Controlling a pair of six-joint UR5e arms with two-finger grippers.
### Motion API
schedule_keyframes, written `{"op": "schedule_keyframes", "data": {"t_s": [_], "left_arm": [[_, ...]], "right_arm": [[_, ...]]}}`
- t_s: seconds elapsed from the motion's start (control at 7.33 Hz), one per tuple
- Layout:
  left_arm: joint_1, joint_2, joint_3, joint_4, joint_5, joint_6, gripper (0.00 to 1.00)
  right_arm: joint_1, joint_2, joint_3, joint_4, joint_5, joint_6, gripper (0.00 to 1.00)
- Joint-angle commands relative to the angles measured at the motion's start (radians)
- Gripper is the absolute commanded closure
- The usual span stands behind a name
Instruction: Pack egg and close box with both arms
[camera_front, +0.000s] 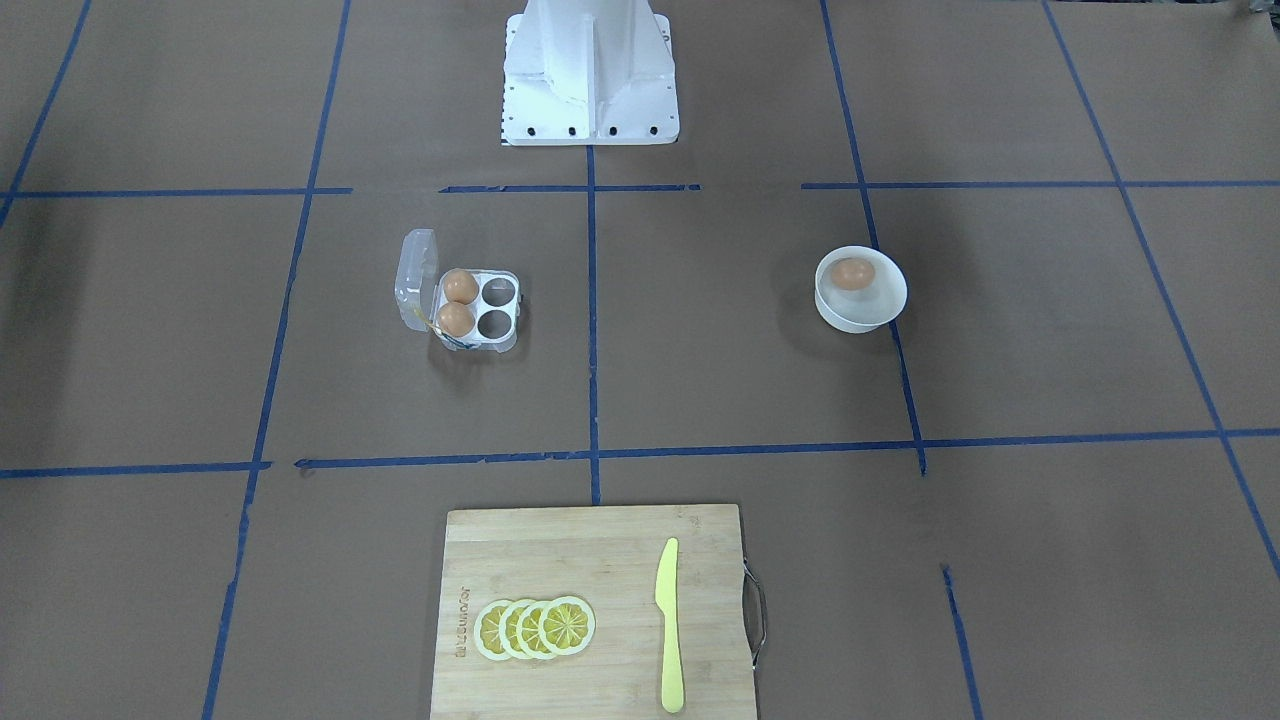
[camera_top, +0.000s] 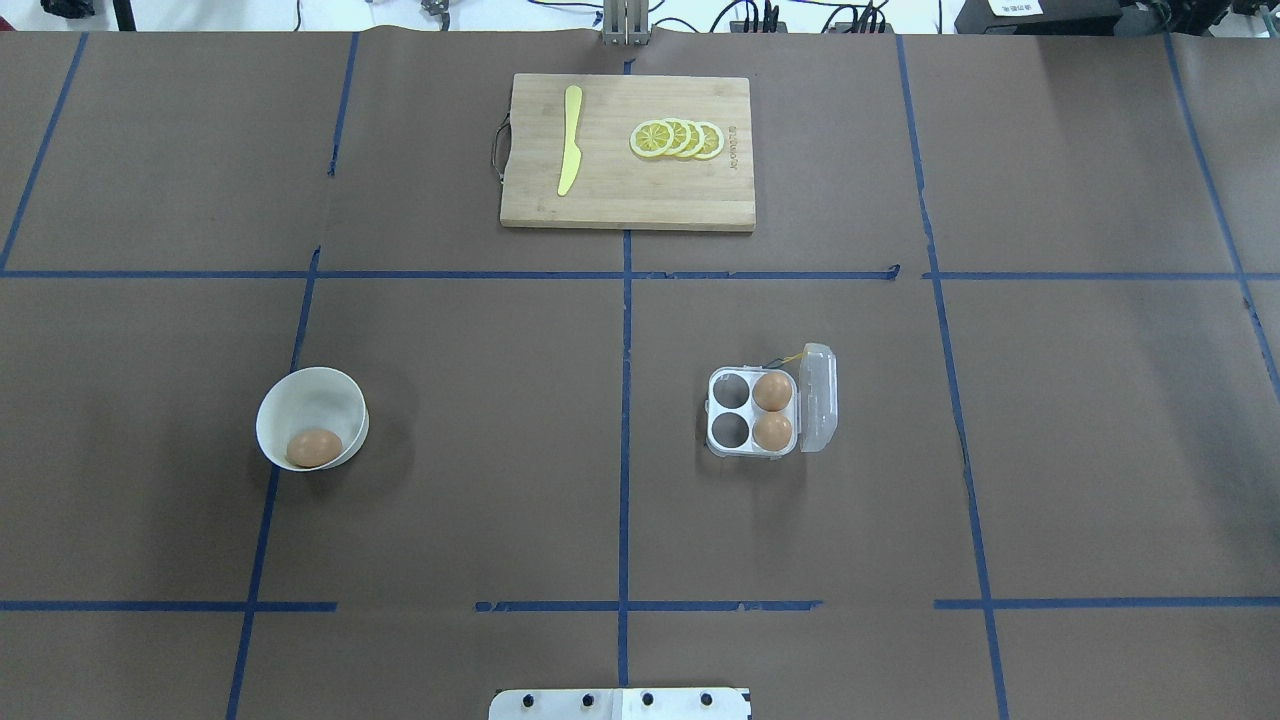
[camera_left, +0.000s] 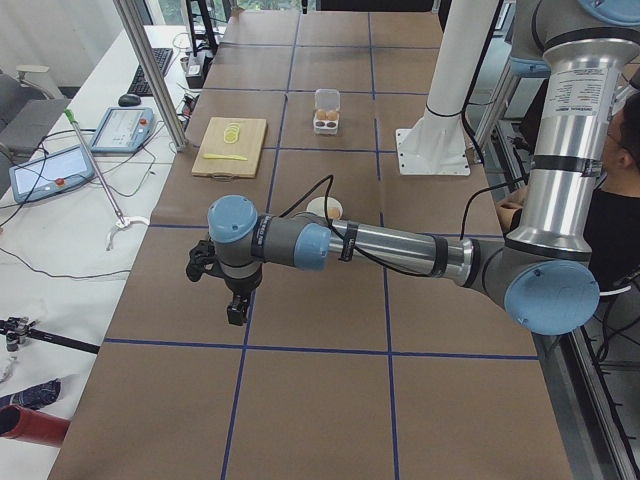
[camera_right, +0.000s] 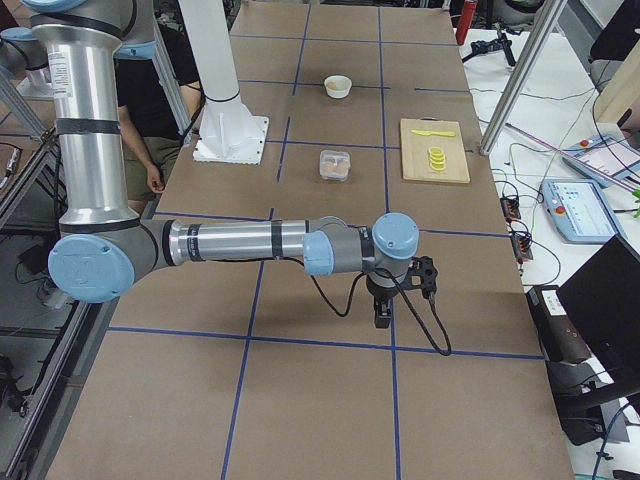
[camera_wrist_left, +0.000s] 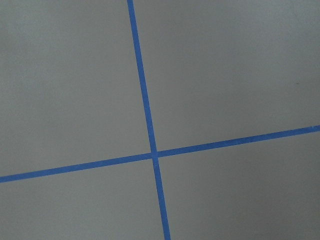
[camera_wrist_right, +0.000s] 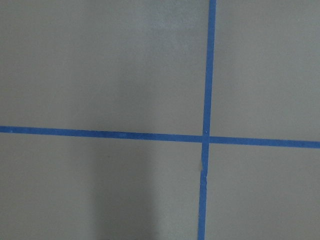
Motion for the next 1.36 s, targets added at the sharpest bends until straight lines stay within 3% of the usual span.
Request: {"op": "schedule_keyframes", "data": {"t_s": [0.0, 1.23], "left_arm": [[0.001, 0.000, -0.016, 0.027, -0.002, -0.008, 0.00], [0.023, -0.034, -0.040, 0.057, 0.001, 0.001, 0.00]], "right_arm": [[0.007, 0.000, -0.001, 0.001, 0.012, 0.004, 0.00], [0.006, -0.002, -0.053, 0.015, 0.011, 0.006, 0.00]]}}
